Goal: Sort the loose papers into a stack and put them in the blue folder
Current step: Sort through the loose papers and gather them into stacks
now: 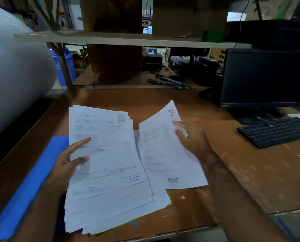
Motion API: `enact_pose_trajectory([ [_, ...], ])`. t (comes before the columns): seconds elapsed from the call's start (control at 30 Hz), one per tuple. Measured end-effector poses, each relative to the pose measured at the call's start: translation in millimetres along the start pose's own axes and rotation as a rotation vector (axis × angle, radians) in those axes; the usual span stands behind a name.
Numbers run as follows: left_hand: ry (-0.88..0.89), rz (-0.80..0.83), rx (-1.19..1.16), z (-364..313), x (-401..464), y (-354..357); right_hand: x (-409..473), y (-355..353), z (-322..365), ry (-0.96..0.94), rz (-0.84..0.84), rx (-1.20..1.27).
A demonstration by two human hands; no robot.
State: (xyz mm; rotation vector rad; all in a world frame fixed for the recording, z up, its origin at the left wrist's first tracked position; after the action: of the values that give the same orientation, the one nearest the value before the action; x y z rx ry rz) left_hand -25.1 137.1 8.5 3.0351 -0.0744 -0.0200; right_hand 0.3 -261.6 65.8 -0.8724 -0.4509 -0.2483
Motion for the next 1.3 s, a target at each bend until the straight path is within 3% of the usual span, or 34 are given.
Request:
enact_pose_trajectory([
  [0.17, 0.035, 0.024, 0.014, -3, 5, 2, 0, 19, 5, 0.003, 0.344, -0.147],
  [0.27, 0.026, 0.031, -0.033, -1, 5, 3, 5, -3, 15, 0.027, 0.300, -0.027],
  [0.33, 0.006, 0.027, -0.054, 3, 5, 1, 9, -31, 22, 0.084, 0.176, 0.247],
  [0.4, 0.009, 0.033, -0.032, 5, 5, 0, 12, -54, 29, 0.110, 0.037, 0.720],
  [0.47, 0.048, 0.041, 0.048, 5, 9, 0, 13, -48, 39, 0.112, 0.017, 1.058],
  [0.5, 0.068, 0.045, 0.085, 4, 11, 1, 13, -34, 44, 0.119, 0.065, 1.065],
  [0.63, 0.089, 0.105, 0.028, 1, 15, 15, -8, 55, 50, 0.187, 0.373, 0.715],
  [0.83, 0.137, 0.147, -0.055, -4, 7, 31, -23, 118, 27, 0.245, 0.387, 0.637],
  [0.9, 0.148, 0.136, 0.014, -6, 3, 35, -27, 120, 29, 0.240, 0.400, 0.579],
  [1.03, 0.164, 0.160, 0.248, -7, 1, 33, -27, 121, 46, 0.124, 0.471, 0.365],
  [1.17, 0.175, 0.172, 0.200, -6, 4, 29, -32, 142, 63, 0.013, 0.633, 0.068],
  [1.3, 0.096, 0.183, 0.130, 3, 8, 22, -33, 146, 71, -0.065, 0.681, -0.036],
])
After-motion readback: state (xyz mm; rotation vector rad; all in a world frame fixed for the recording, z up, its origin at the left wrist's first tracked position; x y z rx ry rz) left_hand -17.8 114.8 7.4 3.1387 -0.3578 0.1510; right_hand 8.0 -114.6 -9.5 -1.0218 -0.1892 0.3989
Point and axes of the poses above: each hand's wrist, its own x-axis towards the middle knuckle, its own y-axis out of the palm, z = x × y, the point moved 7 cm from there along x, towards the middle knuckle, and after that the axes turned 3 degrees about z, right-handed, at the moved point
